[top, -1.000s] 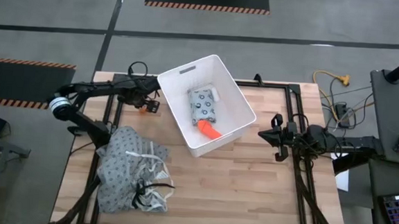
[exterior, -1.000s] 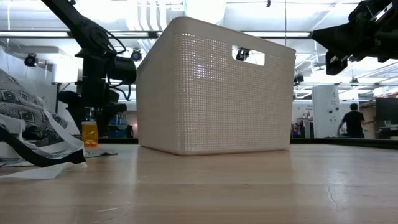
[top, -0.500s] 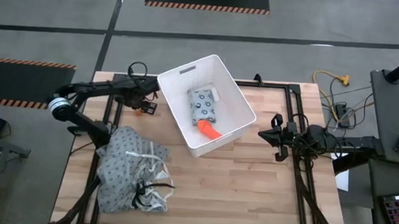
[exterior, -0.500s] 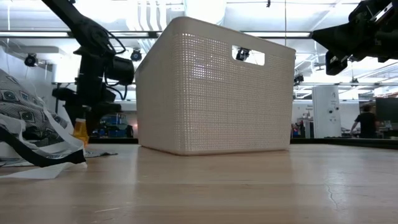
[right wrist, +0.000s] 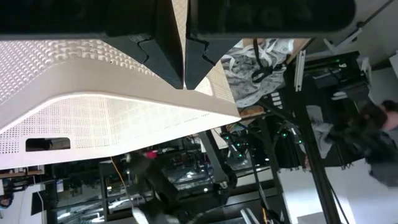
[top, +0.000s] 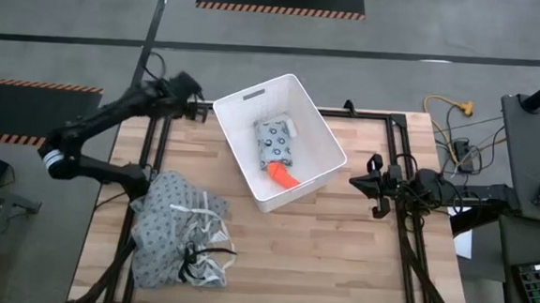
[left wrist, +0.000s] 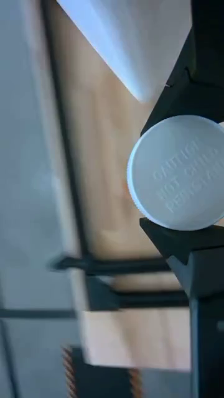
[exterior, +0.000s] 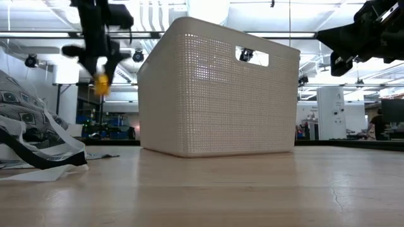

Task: Pick & place medical supplies in basket/bin
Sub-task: Put the orange pill bottle into the white bin

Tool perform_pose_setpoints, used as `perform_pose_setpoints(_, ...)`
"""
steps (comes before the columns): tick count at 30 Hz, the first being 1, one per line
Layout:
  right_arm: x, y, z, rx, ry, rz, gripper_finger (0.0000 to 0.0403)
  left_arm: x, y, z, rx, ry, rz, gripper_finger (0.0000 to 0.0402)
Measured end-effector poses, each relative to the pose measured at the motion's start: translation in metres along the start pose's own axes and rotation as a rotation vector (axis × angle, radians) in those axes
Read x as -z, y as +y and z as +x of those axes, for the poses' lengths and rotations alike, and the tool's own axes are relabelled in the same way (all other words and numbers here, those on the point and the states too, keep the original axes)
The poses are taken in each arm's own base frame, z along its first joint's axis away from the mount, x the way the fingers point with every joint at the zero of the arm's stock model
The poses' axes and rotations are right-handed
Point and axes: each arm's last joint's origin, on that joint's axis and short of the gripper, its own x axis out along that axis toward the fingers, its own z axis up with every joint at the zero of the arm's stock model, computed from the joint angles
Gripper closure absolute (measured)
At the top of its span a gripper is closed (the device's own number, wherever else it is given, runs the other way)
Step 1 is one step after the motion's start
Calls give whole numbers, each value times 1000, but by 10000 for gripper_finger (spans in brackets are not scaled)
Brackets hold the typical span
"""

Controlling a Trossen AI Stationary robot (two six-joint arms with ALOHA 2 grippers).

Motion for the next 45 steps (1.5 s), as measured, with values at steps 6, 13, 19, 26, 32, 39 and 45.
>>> perform_pose_setpoints(6, 0, 0, 0, 0, 0, 0, 394, -37, -1, -55, 179, -272, -18, 215)
perform_pose_setpoints(13, 0, 0, 0, 0, 0, 0, 394, -60, -32, -83, 433, -418, 103, 220)
perform_pose_setpoints(19, 0, 0, 0, 0, 0, 0, 394, -63, -76, -61, 451, -343, 238, 217)
perform_pose_setpoints(26, 0, 0, 0, 1, 1, 0, 394, -47, -122, -19, 438, -172, 431, 216)
perform_pose_setpoints(32, 0, 0, 0, 1, 1, 8, 394, -33, -135, 2, 384, -53, 521, 216)
perform_pose_setpoints(39, 0, 0, 0, 1, 2, 8, 394, -28, -140, 12, 361, -11, 564, 215)
perform_pose_setpoints(45, 2, -1, 0, 6, 21, 12, 394, -24, -137, 12, 361, 42, 584, 215)
